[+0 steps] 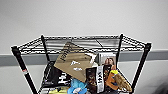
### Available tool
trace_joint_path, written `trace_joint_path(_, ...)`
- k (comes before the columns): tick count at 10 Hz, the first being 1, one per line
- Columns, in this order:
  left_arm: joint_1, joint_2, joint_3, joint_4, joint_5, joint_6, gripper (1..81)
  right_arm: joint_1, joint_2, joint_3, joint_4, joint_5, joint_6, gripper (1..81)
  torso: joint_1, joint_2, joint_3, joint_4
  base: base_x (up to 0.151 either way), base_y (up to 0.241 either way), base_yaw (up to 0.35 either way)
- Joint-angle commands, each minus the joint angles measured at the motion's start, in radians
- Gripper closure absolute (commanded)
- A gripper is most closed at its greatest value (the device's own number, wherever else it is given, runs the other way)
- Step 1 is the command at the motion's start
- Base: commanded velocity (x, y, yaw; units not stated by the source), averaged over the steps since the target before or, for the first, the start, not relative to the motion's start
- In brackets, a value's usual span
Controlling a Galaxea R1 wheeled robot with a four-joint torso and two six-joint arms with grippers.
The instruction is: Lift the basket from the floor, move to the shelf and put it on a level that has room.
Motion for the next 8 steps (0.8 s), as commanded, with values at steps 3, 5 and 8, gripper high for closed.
trace_joint_path(3,-0.101,-0.035,0.015,0.016,-0.001,0.0,81.1,0.091,-0.026,0.03,-0.012,-0.017,-0.002,81.1,0.001,0.0,0.0,0.0,0.024,0.0,0.0)
trace_joint_path(5,-0.101,-0.04,0.022,0.016,-0.001,0.0,81.1,0.088,-0.046,0.073,-0.012,-0.014,-0.002,81.1,0.001,0.0,0.0,0.0,0.0,0.0,0.0)
trace_joint_path(8,-0.101,-0.095,0.128,0.034,-0.004,0.0,81.1,0.085,-0.176,0.304,-0.012,0.044,-0.001,81.1,0.001,0.0,0.0,0.0,0.0,0.0,0.0)
